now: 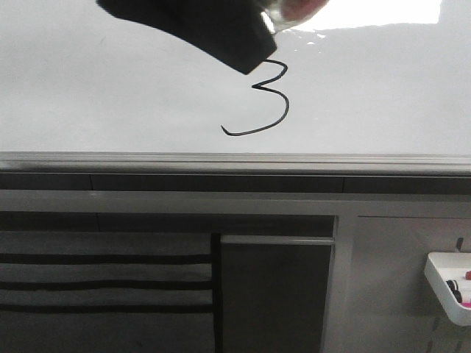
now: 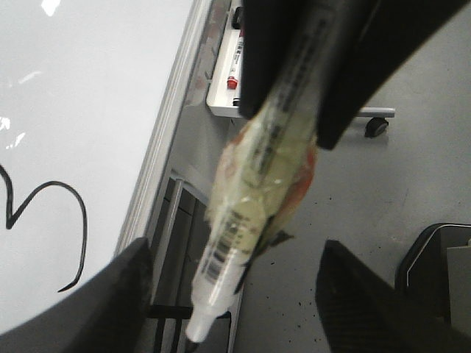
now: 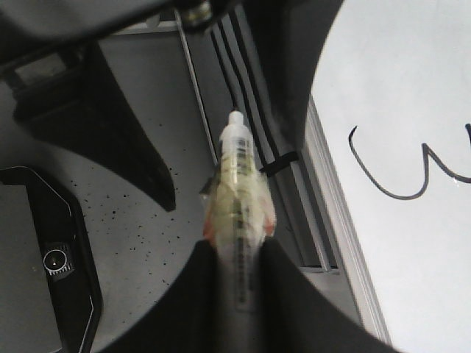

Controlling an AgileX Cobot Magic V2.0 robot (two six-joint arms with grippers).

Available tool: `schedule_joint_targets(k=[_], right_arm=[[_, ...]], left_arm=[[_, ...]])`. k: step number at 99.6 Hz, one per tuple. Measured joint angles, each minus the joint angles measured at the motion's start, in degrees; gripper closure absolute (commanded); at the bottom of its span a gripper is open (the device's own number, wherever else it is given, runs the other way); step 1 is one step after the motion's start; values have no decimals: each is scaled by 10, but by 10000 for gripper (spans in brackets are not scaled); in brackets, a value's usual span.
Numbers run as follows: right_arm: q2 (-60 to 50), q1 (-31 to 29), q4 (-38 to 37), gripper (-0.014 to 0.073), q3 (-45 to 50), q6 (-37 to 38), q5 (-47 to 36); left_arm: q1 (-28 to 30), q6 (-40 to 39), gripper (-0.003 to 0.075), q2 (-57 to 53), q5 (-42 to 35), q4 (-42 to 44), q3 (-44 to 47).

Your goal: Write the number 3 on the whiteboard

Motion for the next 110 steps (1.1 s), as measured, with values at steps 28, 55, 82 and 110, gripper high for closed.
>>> schedule_joint_targets(k=[28,55,82,110], right_arm=[[0,0,0,600,0,0,0],[0,0,0,600,0,-3,3],[0,-1,-3,306,0,4,1],[-54,-82,-24,263,0,119,9]], left_arm=[[-5,5,596,0,-16,-4,-1],[-5,21,719,0,-17,3,-1],[-8,27,738,0,-11,2,-1],[89,-51,738,0,-49,2,1]])
